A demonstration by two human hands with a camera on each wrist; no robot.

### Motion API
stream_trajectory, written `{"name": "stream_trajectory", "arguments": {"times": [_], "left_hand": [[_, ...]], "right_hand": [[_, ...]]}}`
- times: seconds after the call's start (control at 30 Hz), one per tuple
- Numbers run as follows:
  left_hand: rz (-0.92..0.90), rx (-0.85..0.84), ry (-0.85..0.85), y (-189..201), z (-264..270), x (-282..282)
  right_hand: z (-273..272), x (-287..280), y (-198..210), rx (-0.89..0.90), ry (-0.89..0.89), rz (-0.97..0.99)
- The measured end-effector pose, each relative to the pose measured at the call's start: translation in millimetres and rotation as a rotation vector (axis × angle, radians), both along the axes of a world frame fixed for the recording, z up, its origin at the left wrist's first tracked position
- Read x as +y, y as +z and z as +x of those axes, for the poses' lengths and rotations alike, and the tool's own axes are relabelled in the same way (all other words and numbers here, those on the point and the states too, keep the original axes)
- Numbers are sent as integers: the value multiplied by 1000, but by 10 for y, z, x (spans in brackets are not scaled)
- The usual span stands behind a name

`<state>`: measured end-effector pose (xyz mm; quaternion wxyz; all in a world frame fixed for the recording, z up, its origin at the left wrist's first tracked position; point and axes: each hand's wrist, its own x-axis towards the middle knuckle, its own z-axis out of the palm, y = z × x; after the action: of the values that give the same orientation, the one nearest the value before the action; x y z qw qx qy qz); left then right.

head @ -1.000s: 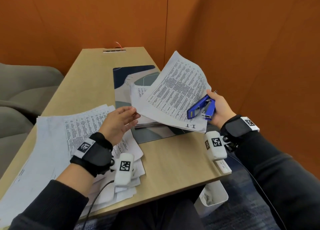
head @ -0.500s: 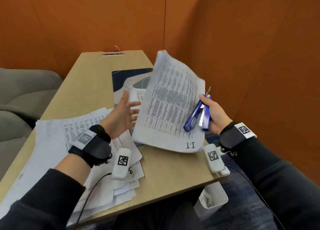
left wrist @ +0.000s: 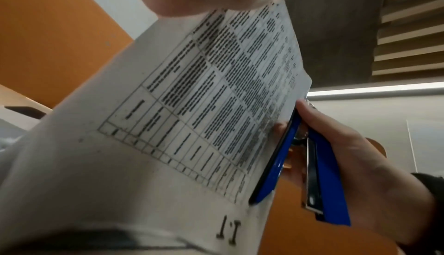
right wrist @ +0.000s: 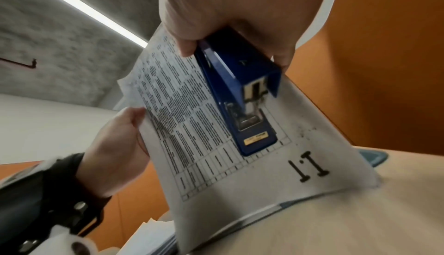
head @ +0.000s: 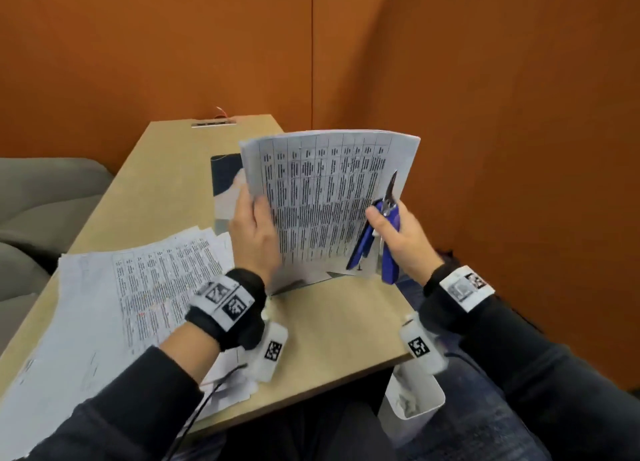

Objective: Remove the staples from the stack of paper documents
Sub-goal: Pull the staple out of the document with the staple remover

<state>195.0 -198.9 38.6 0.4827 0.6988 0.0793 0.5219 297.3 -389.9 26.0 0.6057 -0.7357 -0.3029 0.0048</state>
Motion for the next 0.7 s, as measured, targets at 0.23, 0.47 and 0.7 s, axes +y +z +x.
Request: {"name": "stream_trajectory", "arguments": {"times": [0.23, 0.47, 0.7], "left_hand": [[85, 115, 11, 154, 155, 200], [102, 483, -180, 10, 210, 187], [109, 512, -367, -38, 180, -71]], "right_hand": [[61, 70, 247, 4, -71, -63], [77, 352, 950, -384, -431, 308], [206, 798, 1002, -168, -230, 203]]}}
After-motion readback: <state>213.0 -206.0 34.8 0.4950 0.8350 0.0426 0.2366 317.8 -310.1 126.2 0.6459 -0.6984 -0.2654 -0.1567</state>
